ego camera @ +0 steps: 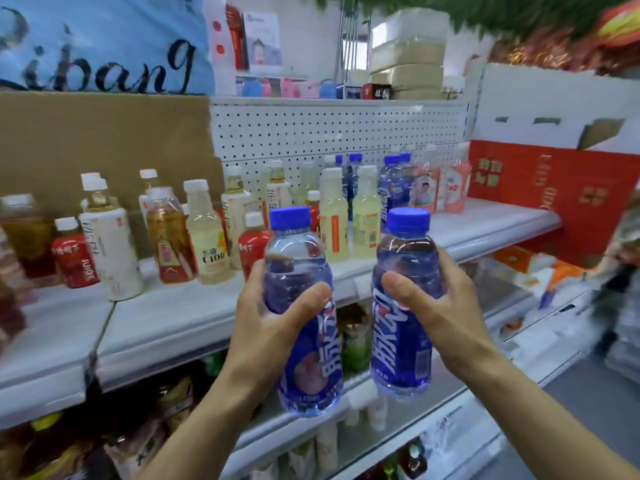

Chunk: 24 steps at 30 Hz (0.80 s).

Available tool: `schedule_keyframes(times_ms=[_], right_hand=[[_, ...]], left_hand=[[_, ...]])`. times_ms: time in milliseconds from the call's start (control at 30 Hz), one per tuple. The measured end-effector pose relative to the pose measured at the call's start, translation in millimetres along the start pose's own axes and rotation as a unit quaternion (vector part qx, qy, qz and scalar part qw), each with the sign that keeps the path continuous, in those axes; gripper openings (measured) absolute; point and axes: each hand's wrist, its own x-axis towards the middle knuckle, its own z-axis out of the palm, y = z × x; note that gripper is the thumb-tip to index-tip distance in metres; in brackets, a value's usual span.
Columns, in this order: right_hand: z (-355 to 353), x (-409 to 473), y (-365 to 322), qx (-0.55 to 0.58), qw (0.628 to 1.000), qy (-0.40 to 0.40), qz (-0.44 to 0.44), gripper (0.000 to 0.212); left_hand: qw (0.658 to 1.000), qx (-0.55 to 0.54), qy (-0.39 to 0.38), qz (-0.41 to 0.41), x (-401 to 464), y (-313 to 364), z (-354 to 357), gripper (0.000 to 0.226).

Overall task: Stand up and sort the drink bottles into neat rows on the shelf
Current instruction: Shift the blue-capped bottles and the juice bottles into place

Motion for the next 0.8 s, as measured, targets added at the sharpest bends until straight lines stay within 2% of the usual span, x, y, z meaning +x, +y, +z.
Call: schedule_keyframes(times_ms=[167,367,467,600,800], right_hand=[[-46.0,50.2,32.7,-0.010,1.000,0.014,-0.012,0.057],[-98.0,134.9,67.2,-0.021,0.999,-0.003,-0.024,0.054],[-119.2,173.2,80.0,-0.014,0.999,0.009,-0.047,0.057],[-146.5,214.9,97.7,0.006,0.998,0.032,-0.058,0.046],[-173.5,281.3,126.4,0.036,0.997,0.031,-0.068,0.050]], left_hand=[[1.000,-0.012,-0.025,0.014,46.5,-26.8,54.8,0.045],[0.998,-0.037,-0.042,0.003,117.3,-63.8,122.3,0.066],[0.998,-0.031,-0.055,0.008,150.1,-75.4,155.7,0.061],[0.998,-0.026,-0.062,0.004,186.2,-84.8,198.5,0.051],[0.999,0.013,-0.018,0.041,236.6,-99.4,250.8,0.051]])
